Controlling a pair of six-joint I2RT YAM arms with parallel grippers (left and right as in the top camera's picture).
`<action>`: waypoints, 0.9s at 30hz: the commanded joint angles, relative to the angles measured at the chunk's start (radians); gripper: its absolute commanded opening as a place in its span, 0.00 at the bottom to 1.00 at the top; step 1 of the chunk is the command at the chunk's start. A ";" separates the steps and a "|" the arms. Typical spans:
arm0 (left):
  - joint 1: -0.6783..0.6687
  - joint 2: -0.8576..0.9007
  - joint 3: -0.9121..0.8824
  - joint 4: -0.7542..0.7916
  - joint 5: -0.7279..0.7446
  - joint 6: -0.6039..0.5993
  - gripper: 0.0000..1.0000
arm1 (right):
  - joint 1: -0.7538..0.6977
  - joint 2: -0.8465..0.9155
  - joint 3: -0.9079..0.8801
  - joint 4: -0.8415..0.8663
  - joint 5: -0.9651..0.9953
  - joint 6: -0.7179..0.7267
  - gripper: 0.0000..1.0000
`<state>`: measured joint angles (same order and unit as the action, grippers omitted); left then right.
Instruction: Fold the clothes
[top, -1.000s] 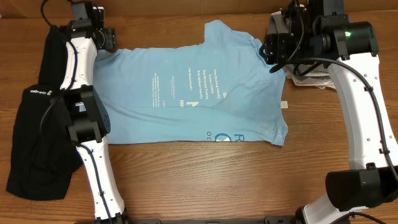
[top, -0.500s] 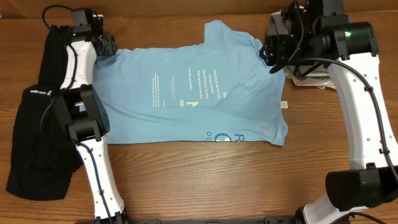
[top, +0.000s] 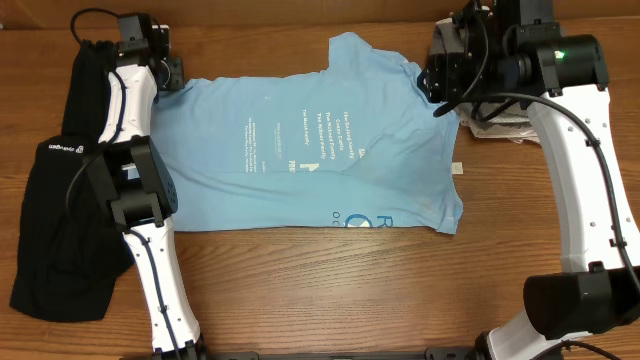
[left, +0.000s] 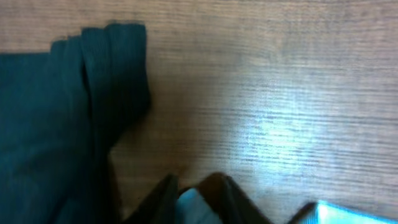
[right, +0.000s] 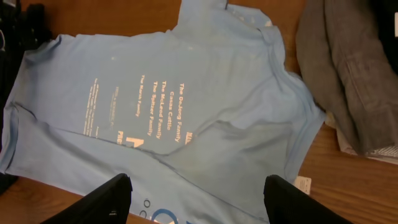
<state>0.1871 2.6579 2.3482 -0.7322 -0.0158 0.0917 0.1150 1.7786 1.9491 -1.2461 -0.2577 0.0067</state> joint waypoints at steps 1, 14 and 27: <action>0.001 0.061 -0.023 -0.078 -0.021 0.000 0.08 | 0.005 0.003 -0.005 0.015 0.002 -0.004 0.68; 0.055 -0.078 0.299 -0.378 -0.010 -0.163 0.04 | 0.060 0.003 -0.005 0.150 0.021 0.025 0.56; 0.022 -0.224 0.398 -0.567 0.054 -0.167 0.04 | 0.146 0.090 -0.005 0.332 0.198 0.045 0.60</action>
<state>0.2276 2.4420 2.7373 -1.2770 -0.0032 -0.0544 0.2516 1.8160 1.9476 -0.9409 -0.1223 0.0486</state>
